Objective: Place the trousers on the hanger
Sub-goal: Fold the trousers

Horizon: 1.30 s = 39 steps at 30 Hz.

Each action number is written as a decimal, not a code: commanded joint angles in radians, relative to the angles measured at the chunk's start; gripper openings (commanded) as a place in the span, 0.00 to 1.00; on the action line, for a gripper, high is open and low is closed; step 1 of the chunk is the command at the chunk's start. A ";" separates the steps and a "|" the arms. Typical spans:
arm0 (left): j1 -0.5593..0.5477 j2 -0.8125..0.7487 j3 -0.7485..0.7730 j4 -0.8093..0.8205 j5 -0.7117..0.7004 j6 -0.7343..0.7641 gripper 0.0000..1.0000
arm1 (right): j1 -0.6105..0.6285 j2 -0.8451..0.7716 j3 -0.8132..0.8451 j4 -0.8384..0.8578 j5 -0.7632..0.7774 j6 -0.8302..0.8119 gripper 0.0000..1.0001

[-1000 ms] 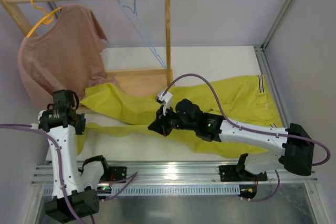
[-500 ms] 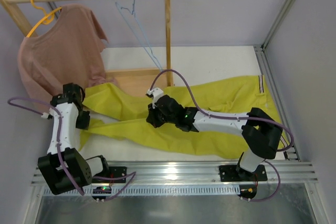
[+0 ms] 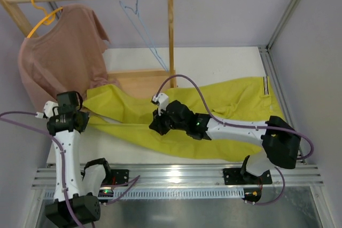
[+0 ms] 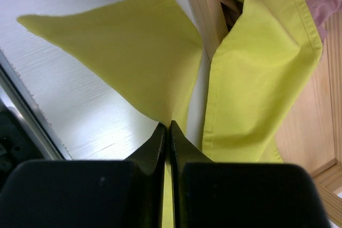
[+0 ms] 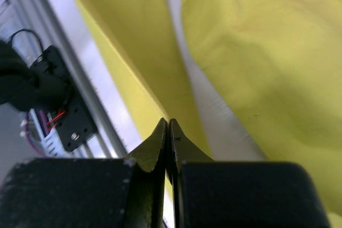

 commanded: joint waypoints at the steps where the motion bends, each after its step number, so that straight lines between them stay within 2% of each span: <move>1: 0.005 -0.097 0.039 -0.099 -0.113 0.015 0.00 | 0.062 -0.157 -0.092 -0.063 -0.025 -0.120 0.04; 4: -0.001 -0.200 0.089 -0.278 -0.131 0.013 0.00 | 0.133 -0.304 -0.156 -0.064 -0.115 -0.142 0.04; 5: -0.030 -0.201 0.125 -0.317 -0.182 -0.003 0.00 | 0.142 -0.336 -0.166 -0.064 -0.120 -0.128 0.04; 7: -0.036 -0.226 0.192 -0.355 -0.200 -0.008 0.00 | 0.152 -0.398 -0.192 -0.028 -0.112 -0.107 0.04; 9: -0.038 -0.252 0.182 -0.281 -0.174 0.012 0.00 | 0.124 -0.427 -0.209 0.000 -0.033 -0.106 0.04; 10: -0.038 -0.257 0.106 -0.133 -0.157 0.034 0.01 | 0.092 -0.414 -0.207 0.017 -0.032 -0.099 0.04; 12: -0.038 -0.238 0.015 0.047 -0.053 0.094 0.12 | -0.024 -0.316 -0.197 0.052 -0.138 -0.058 0.04; 13: -0.038 -0.161 -0.034 0.163 -0.011 0.111 0.15 | -0.049 -0.277 -0.178 0.060 -0.155 -0.053 0.04; 15: -0.044 -0.041 -0.044 0.230 0.080 0.152 0.19 | -0.075 -0.157 -0.151 0.059 -0.164 -0.048 0.04; 16: -0.059 0.072 -0.036 0.253 0.072 0.160 0.22 | -0.095 -0.115 -0.122 0.057 -0.173 -0.042 0.04; 19: -0.096 0.258 0.010 0.215 0.023 0.211 0.42 | -0.126 0.016 -0.063 0.053 -0.175 -0.004 0.04; 20: -0.105 0.272 0.022 0.218 0.018 0.223 0.51 | -0.134 0.037 -0.057 0.057 -0.170 0.012 0.04; 23: -0.105 0.262 0.039 0.220 0.007 0.254 0.68 | -0.143 0.074 -0.066 0.092 -0.158 0.053 0.04; 25: -0.105 0.228 0.047 0.201 -0.049 0.268 0.73 | -0.141 0.074 -0.080 0.109 -0.155 0.062 0.04; 28: -0.102 0.138 -0.001 0.161 -0.158 0.228 0.73 | -0.141 0.065 -0.092 0.109 -0.140 0.072 0.04; 31: -0.096 0.070 -0.106 0.149 -0.190 0.114 0.74 | -0.143 0.062 -0.089 0.111 -0.135 0.068 0.04; 35: 0.031 0.069 -0.206 0.109 -0.151 0.024 0.78 | -0.141 0.048 -0.077 0.099 -0.155 0.068 0.04; 39: 0.097 0.107 -0.194 0.071 -0.123 -0.034 0.79 | -0.141 0.019 -0.086 0.105 -0.150 0.073 0.04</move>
